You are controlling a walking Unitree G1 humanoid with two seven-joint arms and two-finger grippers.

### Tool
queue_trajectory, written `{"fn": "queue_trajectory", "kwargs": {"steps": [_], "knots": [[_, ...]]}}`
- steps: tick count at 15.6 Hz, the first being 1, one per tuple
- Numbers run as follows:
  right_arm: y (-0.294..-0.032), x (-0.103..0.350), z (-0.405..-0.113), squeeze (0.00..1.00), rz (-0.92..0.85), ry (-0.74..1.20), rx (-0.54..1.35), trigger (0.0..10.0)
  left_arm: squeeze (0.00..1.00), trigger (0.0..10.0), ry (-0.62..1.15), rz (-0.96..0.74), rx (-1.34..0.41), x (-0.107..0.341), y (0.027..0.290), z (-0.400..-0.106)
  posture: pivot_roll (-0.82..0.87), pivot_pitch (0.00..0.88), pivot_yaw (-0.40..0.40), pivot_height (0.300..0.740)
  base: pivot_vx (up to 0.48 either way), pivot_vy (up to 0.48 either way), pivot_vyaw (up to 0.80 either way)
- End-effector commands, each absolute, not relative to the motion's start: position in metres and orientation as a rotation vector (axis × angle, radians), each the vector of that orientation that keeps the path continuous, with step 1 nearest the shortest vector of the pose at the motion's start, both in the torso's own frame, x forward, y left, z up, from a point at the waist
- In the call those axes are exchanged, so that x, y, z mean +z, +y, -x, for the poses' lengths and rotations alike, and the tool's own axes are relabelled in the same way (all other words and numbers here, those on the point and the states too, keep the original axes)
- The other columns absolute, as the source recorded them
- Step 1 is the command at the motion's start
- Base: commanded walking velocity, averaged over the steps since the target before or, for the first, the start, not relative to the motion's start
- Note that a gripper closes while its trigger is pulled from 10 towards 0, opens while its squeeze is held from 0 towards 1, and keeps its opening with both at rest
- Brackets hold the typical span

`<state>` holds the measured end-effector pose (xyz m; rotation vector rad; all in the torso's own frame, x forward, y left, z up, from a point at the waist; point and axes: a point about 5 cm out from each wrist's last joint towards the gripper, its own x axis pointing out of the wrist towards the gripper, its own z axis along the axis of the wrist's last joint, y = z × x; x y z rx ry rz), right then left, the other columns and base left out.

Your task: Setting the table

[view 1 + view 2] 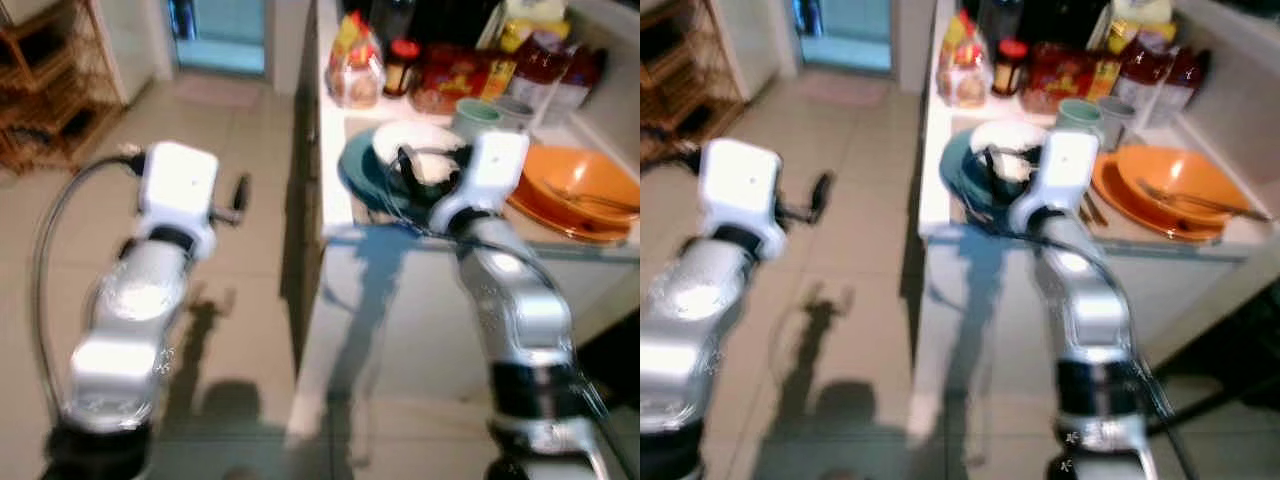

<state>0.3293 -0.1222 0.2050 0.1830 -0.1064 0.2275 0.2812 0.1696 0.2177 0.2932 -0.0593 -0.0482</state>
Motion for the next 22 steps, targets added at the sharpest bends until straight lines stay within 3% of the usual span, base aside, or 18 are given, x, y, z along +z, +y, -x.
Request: {"fn": "queue_trajectory", "kwargs": {"steps": [1,2,3,5,7,9,10,11,12,13,22], "knots": [[-0.139,0.214,-0.329,0.0,-0.185,-0.132,0.175,10.0,0.0,10.0,-0.103,-0.275,-0.107,0.225,0.157,-0.281,0.06,0.0,-0.09,0.74,0.0,0.0,0.0],[-0.14,0.22,-0.33,0.74,-0.199,-0.132,0.183,10.0,0.0,10.0,-0.119,-0.276,-0.129,0.228,0.154,-0.281,0.06,0.0,-0.087,0.74,0.0,0.0,0.0],[-0.141,0.225,-0.332,1.0,-0.183,-0.114,0.199,10.0,0.0,10.0,-0.147,-0.297,-0.174,0.233,0.15,-0.28,0.06,0.0,-0.086,0.74,0.0,0.0,0.0],[-0.144,0.231,-0.338,1.0,-0.136,-0.092,0.194,10.0,0.0,10.0,-0.182,-0.301,-0.231,0.238,0.144,-0.278,0.06,0.0,-0.086,0.74,0.0,0.0,0.0],[-0.156,0.232,-0.353,1.0,-0.023,0.051,0.152,10.0,0.0,10.0,-0.188,-0.317,-0.305,0.241,0.138,-0.276,0.05,0.0,-0.082,0.74,0.0,0.0,0.0],[-0.166,0.232,-0.365,1.0,-0.042,0.128,0.125,10.0,0.0,10.0,-0.179,-0.327,-0.362,0.242,0.133,-0.275,0.05,0.0,-0.08,0.74,0.0,0.0,0.0],[-0.172,0.233,-0.374,0.89,-0.097,0.174,0.121,10.0,0.0,10.0,-0.159,-0.338,-0.408,0.241,0.131,-0.274,0.05,0.0,-0.079,0.74,0.0,0.0,0.0],[-0.178,0.233,-0.383,0.56,-0.135,0.207,0.105,10.0,0.0,10.0,-0.152,-0.349,-0.43,0.242,0.129,-0.274,0.05,0.0,-0.076,0.74,0.0,0.0,0.0],[-0.184,0.232,-0.392,0.33,-0.16,0.23,0.092,10.0,0.0,10.0,-0.158,-0.344,-0.44,0.245,0.129,-0.275,0.05,0.0,-0.075,0.74,0.0,0.0,0.0],[-0.185,0.234,-0.397,0.0,-0.187,0.231,0.104,10.0,0.0,10.0,-0.158,-0.34,-0.444,0.246,0.129,-0.275,0.05,0.0,-0.075,0.74,0.0,0.0,0.0],[-0.175,0.239,-0.419,0.0,-0.285,0.235,0.204,10.0,0.0,10.0,-0.135,-0.348,-0.511,0.249,0.128,-0.272,0.07,0.0,-0.08,0.74,0.0,0.0,0.0]]}}
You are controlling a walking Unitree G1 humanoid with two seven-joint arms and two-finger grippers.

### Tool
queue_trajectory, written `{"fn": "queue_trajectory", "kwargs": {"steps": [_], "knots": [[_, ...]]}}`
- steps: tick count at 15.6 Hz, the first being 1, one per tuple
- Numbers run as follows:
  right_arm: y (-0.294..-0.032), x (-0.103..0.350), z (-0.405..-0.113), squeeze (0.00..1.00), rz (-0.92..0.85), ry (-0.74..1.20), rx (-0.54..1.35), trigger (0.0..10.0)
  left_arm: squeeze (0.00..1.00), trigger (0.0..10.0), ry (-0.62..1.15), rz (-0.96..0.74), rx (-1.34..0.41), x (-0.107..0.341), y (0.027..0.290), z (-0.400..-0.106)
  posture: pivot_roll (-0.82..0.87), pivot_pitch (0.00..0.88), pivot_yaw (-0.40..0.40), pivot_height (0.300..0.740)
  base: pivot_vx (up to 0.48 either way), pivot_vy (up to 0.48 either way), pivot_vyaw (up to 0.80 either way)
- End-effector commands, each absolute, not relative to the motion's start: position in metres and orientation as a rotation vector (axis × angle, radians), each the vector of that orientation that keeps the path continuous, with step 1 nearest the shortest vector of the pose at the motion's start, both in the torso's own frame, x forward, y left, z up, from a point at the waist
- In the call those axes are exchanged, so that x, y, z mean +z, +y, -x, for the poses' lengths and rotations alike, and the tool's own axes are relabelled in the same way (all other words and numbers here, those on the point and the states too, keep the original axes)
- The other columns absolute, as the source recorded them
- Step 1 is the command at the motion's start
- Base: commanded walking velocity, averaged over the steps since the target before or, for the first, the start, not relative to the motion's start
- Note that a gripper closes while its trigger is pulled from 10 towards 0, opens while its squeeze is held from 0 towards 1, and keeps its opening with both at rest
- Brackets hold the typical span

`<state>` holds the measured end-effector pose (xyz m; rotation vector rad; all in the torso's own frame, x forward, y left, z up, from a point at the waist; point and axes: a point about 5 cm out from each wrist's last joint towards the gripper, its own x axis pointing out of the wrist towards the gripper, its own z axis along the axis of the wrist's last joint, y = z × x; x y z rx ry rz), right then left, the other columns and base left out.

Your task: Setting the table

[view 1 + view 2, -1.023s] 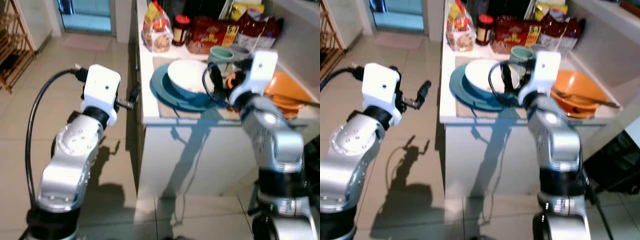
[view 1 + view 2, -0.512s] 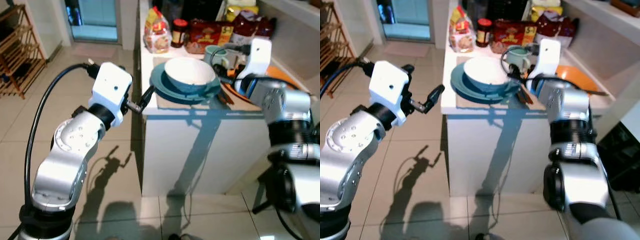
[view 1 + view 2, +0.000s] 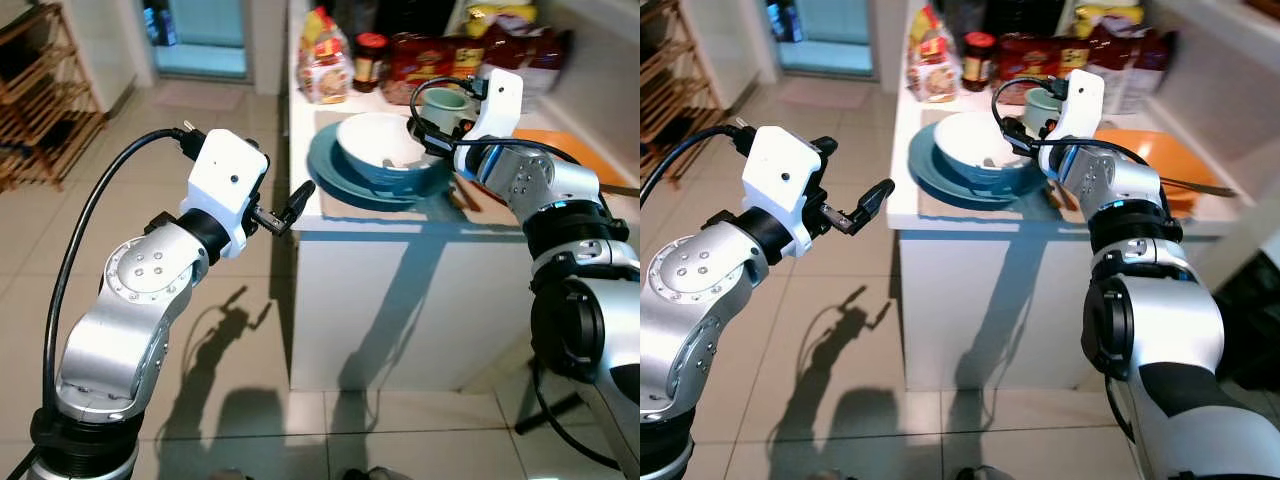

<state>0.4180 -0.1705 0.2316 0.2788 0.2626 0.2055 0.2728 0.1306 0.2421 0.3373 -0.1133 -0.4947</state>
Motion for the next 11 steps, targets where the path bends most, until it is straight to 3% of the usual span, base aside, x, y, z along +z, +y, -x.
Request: {"fn": "queue_trajectory", "kwargs": {"steps": [1,9,11], "knots": [[-0.177,0.234,-0.42,0.0,-0.291,0.26,0.162,10.0,0.0,10.0,-0.132,-0.349,-0.509,0.248,0.129,-0.271,0.08,0.0,-0.083,0.74,0.0,0.0,0.0],[-0.178,0.259,-0.424,0.0,-0.273,0.131,0.194,10.0,0.0,10.0,-0.137,-0.351,-0.529,0.251,0.126,-0.27,0.08,0.0,-0.082,0.74,0.0,0.0,0.0],[-0.187,0.253,-0.424,0.0,-0.249,0.169,0.12,10.0,0.0,10.0,-0.138,-0.353,-0.538,0.25,0.124,-0.27,0.08,0.0,-0.084,0.74,0.0,0.0,0.0]]}}
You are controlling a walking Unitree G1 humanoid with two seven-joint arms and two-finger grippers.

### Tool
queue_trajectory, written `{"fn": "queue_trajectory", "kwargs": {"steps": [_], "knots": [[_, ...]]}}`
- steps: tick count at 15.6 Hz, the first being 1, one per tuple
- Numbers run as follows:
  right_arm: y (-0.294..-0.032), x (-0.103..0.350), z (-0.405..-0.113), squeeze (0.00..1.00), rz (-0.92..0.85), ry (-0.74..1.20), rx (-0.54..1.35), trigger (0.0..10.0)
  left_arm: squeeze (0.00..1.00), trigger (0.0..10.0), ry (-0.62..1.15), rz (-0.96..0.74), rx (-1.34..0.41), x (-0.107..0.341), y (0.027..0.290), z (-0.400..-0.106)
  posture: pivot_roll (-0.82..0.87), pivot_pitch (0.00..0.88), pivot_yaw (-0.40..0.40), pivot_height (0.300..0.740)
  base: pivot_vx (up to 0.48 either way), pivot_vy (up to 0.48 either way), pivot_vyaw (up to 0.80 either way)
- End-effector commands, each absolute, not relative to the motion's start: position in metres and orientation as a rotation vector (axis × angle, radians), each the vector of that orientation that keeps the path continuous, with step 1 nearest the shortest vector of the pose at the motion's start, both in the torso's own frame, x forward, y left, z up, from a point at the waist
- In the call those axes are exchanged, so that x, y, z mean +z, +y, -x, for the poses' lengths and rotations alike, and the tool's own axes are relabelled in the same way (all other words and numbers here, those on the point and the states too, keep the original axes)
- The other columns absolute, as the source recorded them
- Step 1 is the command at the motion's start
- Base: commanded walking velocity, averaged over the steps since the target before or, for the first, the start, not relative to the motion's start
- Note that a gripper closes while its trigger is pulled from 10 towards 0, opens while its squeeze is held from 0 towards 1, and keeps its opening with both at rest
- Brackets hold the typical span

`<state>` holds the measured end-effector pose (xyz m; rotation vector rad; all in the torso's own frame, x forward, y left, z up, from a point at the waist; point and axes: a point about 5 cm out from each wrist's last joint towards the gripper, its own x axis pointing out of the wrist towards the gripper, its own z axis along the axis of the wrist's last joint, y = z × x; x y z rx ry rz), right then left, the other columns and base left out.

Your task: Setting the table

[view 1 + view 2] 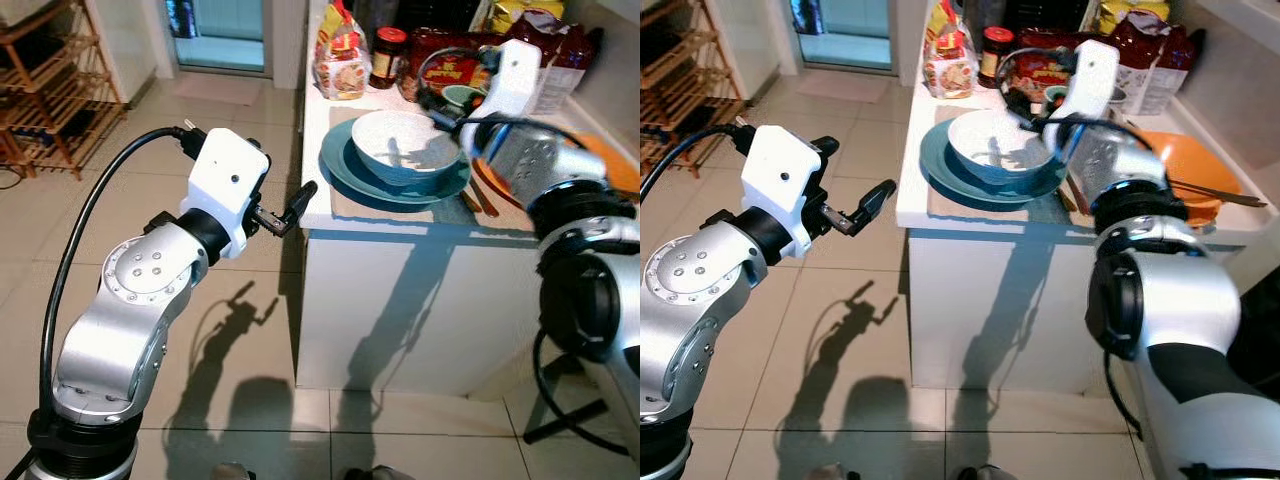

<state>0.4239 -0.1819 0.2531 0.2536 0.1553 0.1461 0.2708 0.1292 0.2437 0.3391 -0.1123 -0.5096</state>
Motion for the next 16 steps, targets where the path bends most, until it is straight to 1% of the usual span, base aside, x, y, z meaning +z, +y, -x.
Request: {"fn": "queue_trajectory", "kwargs": {"steps": [1,5,8,11,14,16], "knots": [[-0.189,0.246,-0.423,0.0,-0.258,0.201,0.1,10.0,0.0,10.0,-0.137,-0.357,-0.546,0.25,0.123,-0.269,0.08,0.0,-0.085,0.74,0.0,0.0,0.0],[-0.182,0.227,-0.42,0.0,-0.333,0.287,0.107,10.0,0.0,10.0,-0.081,-0.366,-0.659,0.242,0.116,-0.261,0.08,0.0,-0.088,0.74,0.0,0.0,0.0],[-0.18,0.22,-0.419,0.0,-0.356,0.325,0.111,10.0,0.0,10.0,-0.077,-0.361,-0.665,0.242,0.115,-0.261,0.08,0.0,-0.089,0.74,0.0,0.0,0.0],[-0.186,0.215,-0.417,0.0,-0.351,0.342,0.069,10.0,0.0,10.0,-0.078,-0.352,-0.671,0.243,0.114,-0.262,0.08,0.0,-0.089,0.74,0.0,0.0,0.0],[-0.188,0.215,-0.417,0.0,-0.338,0.348,0.065,10.0,0.0,10.0,-0.077,-0.353,-0.675,0.243,0.114,-0.262,0.08,0.0,-0.089,0.74,0.0,0.0,0.0],[-0.191,0.222,-0.418,0.0,-0.317,0.302,0.065,10.0,0.0,10.0,-0.081,-0.354,-0.675,0.244,0.113,-0.262,0.08,0.0,-0.088,0.74,0.0,0.0,0.0]]}}
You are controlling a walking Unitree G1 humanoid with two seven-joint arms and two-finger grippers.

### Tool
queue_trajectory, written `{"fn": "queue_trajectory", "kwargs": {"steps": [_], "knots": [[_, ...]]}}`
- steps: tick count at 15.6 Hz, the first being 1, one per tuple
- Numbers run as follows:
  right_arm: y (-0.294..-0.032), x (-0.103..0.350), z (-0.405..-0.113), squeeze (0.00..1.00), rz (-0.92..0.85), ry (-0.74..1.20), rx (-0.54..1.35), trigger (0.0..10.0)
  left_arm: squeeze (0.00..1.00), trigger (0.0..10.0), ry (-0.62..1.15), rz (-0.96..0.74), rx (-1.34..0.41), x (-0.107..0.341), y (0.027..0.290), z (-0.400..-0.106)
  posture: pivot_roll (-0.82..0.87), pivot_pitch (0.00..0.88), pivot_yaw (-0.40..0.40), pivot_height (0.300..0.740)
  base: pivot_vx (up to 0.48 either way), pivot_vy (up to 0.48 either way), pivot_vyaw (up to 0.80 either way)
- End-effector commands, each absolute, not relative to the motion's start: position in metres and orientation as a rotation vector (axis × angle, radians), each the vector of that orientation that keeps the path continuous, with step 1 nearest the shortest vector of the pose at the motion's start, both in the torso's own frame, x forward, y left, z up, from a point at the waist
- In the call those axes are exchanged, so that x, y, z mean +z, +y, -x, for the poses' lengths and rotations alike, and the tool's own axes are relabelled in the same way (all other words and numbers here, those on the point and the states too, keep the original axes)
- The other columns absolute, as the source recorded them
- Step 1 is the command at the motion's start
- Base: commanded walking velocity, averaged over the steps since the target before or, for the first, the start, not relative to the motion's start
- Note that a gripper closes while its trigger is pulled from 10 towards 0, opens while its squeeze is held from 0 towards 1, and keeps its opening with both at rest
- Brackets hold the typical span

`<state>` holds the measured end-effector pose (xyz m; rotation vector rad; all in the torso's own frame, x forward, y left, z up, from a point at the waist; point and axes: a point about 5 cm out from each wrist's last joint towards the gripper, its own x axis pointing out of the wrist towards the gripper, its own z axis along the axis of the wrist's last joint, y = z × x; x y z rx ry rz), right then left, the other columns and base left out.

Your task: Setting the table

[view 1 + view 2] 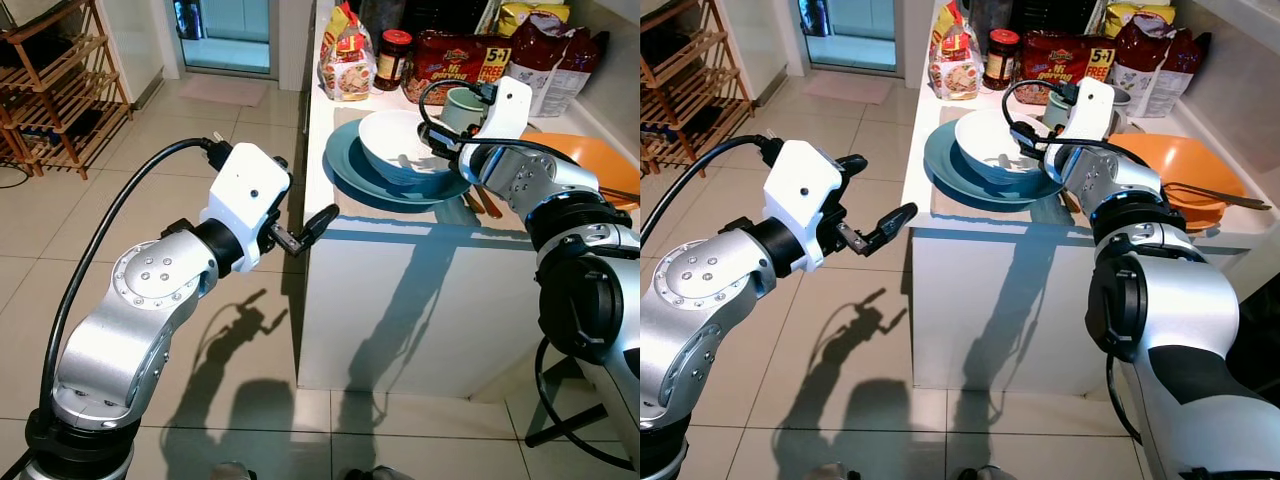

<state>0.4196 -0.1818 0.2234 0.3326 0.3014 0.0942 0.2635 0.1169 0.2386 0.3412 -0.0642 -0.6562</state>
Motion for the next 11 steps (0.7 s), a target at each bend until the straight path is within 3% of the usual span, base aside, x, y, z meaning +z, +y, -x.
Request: {"fn": "queue_trajectory", "kwargs": {"steps": [1,6,11], "knots": [[-0.192,0.228,-0.419,0.0,-0.31,0.278,0.072,10.0,0.0,10.0,-0.083,-0.355,-0.674,0.244,0.114,-0.262,0.08,0.0,-0.088,0.74,0.0,0.0,0.0],[-0.211,0.227,-0.416,0.0,-0.31,0.288,-0.009,10.0,0.0,10.0,-0.084,-0.357,-0.683,0.245,0.113,-0.262,0.08,0.0,-0.084,0.74,0.0,0.0,0.0],[-0.19,0.204,-0.413,0.0,-0.46,0.395,0.091,10.0,0.0,10.0,-0.08,-0.378,-0.69,0.245,0.113,-0.263,0.08,0.0,-0.08,0.74,0.0,0.0,0.0]]}}
